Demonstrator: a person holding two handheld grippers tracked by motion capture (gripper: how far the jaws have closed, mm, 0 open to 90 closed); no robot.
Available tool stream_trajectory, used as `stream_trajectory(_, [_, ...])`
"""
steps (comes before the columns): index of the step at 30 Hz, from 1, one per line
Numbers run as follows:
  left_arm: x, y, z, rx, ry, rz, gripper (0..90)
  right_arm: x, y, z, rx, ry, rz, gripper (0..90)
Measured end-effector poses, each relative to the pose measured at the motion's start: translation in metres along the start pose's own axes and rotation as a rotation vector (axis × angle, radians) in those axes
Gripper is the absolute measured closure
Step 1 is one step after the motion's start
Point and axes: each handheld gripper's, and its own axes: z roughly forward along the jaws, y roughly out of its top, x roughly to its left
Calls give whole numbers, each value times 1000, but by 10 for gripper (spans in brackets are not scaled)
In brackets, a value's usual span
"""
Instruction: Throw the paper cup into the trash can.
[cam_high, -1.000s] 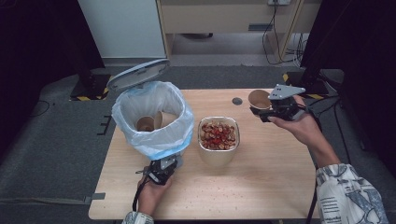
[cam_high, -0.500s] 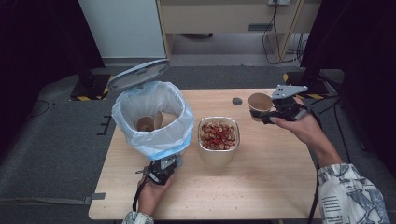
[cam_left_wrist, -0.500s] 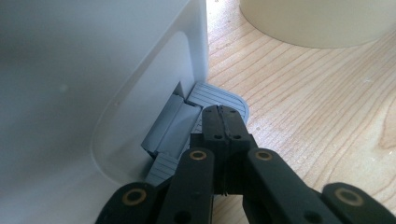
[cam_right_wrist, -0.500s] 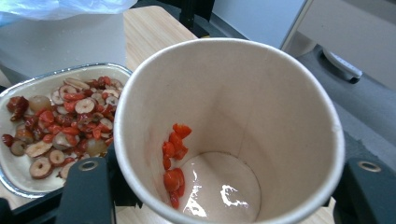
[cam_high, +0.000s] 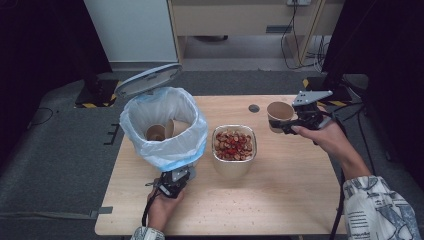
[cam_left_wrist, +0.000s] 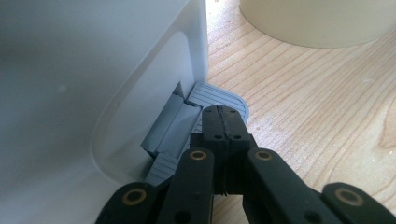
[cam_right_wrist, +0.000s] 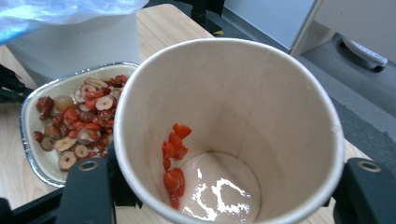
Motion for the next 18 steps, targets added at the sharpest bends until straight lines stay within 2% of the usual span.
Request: stream_trajectory(18, [0, 0, 0, 0, -1, 0, 900, 7, 12, -3, -18, 62, 31, 330])
